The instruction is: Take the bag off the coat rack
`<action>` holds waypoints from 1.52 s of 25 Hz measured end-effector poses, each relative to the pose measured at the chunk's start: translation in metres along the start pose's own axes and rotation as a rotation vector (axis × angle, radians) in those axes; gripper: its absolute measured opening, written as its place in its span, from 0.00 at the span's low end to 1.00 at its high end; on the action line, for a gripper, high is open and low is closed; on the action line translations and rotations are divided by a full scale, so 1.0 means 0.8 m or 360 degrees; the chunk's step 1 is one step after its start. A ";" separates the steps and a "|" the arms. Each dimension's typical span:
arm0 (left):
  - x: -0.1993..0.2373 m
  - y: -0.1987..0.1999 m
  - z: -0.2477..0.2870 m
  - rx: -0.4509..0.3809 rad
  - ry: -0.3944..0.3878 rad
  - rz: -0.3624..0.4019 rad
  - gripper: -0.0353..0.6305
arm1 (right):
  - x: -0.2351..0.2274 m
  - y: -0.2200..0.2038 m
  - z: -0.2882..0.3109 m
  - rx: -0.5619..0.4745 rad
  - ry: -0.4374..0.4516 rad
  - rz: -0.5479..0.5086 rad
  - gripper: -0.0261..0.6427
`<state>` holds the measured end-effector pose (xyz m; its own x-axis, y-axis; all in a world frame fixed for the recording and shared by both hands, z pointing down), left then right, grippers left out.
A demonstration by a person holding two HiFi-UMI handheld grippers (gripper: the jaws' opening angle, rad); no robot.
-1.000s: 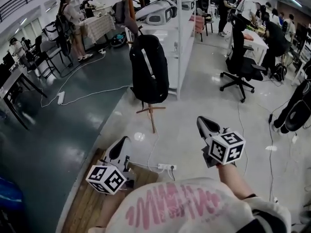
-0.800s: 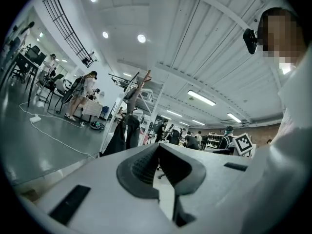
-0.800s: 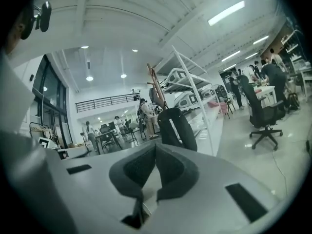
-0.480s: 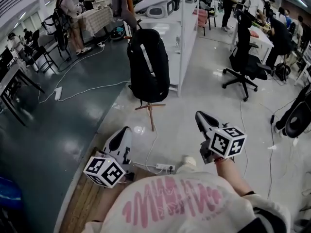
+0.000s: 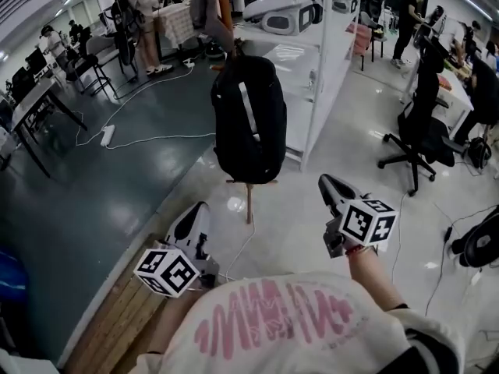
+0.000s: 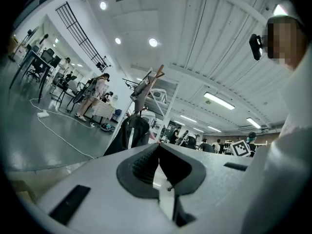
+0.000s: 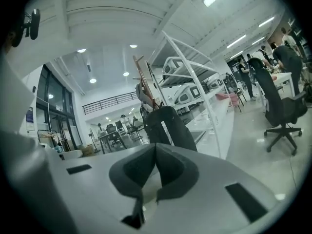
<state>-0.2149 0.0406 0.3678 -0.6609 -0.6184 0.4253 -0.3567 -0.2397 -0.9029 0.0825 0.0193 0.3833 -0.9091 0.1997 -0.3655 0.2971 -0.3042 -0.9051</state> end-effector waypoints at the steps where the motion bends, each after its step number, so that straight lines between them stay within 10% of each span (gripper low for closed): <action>1: 0.001 0.000 0.013 -0.0005 0.0023 -0.0002 0.06 | -0.009 0.012 0.011 -0.0001 0.0023 -0.0012 0.05; 15: 0.009 -0.010 0.168 -0.0085 0.0209 0.0039 0.06 | -0.110 0.105 0.117 0.0042 0.0261 -0.0144 0.05; 38: 0.037 -0.064 0.202 0.0027 0.0411 -0.0073 0.06 | -0.166 0.046 0.190 0.0310 0.0337 -0.0025 0.05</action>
<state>-0.1092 -0.0863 0.4165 -0.7917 -0.3952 0.4658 -0.3807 -0.2771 -0.8822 0.1699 -0.1604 0.4316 -0.8257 0.3898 -0.4077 0.2033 -0.4686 -0.8597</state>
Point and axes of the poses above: the fingertips, and each gripper's own axes: z forward along the fingers, x to its left, y out of its top, the point moved 2 cm from there along -z, backward along the fingers, and after that the axes turned 5 degrees about -y, right-handed, at the moved point
